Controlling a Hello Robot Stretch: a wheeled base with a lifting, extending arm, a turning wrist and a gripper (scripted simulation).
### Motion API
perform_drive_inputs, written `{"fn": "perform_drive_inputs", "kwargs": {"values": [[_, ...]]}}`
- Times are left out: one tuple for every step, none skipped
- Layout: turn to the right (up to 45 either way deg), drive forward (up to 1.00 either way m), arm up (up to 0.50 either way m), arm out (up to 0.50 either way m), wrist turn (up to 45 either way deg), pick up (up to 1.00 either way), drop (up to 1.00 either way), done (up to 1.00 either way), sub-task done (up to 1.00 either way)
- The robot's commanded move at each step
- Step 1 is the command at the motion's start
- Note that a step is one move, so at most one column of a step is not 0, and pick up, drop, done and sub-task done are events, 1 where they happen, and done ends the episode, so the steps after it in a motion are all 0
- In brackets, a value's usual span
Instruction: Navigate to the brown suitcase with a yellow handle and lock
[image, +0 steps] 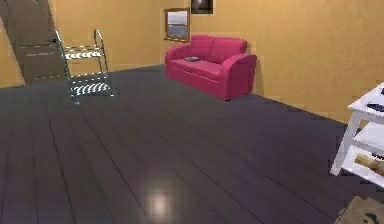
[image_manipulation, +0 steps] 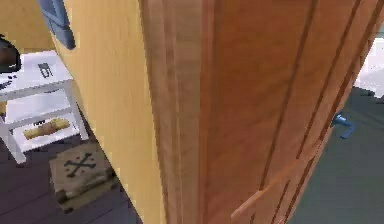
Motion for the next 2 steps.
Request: {"fn": "perform_drive_inputs", "kwargs": {"values": [[-39.0,0.00,0.00,0.00,0.0,0.00,0.00,0.00,0.00],[0.0,0.05,0.00,0.00,0.0,0.00,0.00,0.00,0.00]]}}
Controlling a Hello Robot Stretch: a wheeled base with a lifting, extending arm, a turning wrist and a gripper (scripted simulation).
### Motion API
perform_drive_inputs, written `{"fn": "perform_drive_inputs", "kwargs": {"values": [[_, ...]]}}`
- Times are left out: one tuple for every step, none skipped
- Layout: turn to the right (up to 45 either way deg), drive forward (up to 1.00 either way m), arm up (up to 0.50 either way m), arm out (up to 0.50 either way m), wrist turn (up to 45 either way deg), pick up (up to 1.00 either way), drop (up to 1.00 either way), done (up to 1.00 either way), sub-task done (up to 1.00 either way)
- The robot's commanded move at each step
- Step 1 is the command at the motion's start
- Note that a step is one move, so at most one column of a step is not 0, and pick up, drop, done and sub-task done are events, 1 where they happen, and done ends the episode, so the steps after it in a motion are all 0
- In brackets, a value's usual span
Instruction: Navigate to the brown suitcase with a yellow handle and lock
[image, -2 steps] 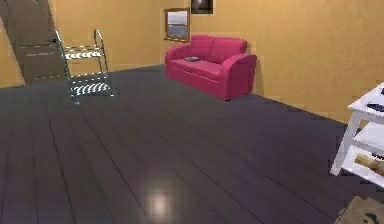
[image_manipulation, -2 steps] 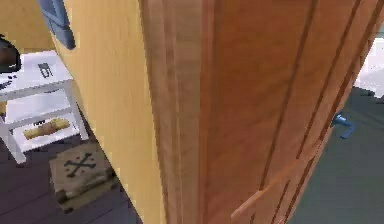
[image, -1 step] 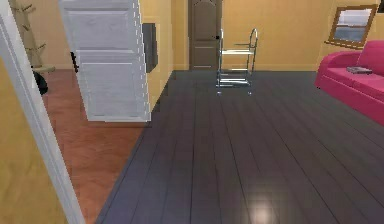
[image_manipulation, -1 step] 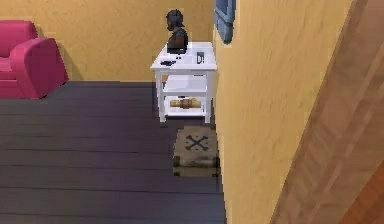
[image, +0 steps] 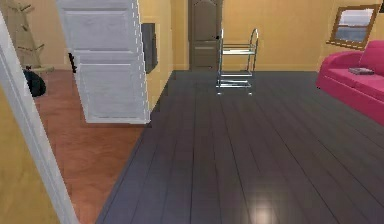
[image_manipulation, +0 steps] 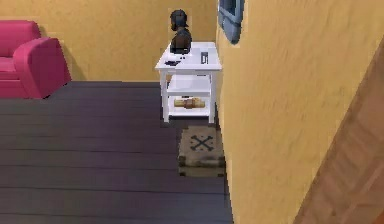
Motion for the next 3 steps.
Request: {"fn": "perform_drive_inputs", "kwargs": {"values": [[45.0,0.00,0.00,0.00,0.0,0.00,0.00,0.00,0.00],[36.0,0.00,0.00,0.00,0.0,0.00,0.00,0.00,0.00],[0.0,0.45,0.00,0.00,0.0,0.00,0.00,0.00,0.00]]}}
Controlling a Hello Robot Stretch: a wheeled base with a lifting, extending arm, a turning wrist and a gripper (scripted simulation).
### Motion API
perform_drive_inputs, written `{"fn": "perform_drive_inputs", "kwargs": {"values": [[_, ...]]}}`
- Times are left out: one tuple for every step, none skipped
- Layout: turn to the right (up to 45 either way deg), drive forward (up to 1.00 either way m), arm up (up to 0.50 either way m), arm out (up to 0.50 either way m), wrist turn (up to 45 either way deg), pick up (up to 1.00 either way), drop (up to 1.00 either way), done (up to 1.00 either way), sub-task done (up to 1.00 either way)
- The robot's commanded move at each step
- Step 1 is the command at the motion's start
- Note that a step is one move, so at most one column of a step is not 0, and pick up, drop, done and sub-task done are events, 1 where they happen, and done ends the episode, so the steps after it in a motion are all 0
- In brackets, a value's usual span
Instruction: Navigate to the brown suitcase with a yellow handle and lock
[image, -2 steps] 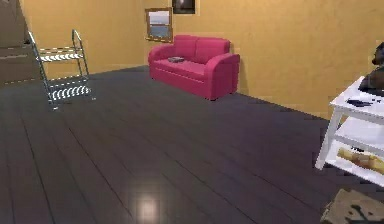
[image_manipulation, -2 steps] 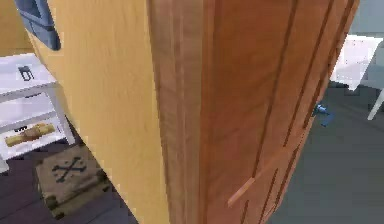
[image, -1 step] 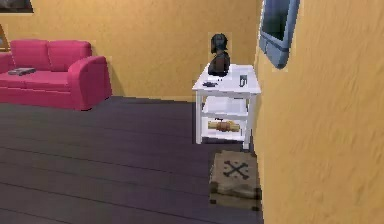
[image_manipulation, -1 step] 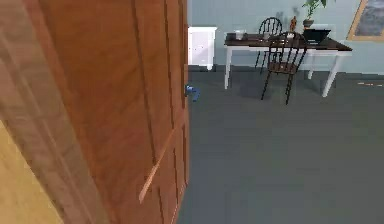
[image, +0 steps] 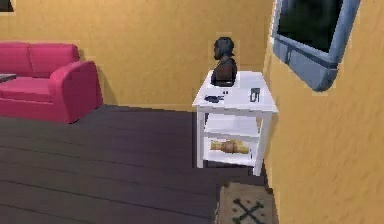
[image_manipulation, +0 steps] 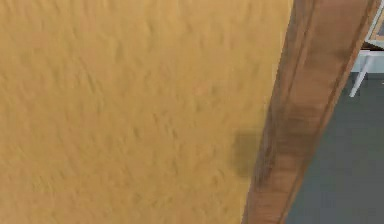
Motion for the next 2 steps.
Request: {"fn": "perform_drive_inputs", "kwargs": {"values": [[18.0,0.00,0.00,0.00,0.0,0.00,0.00,0.00,0.00],[0.0,0.00,0.00,0.00,0.0,0.00,0.00,1.00,0.00]]}}
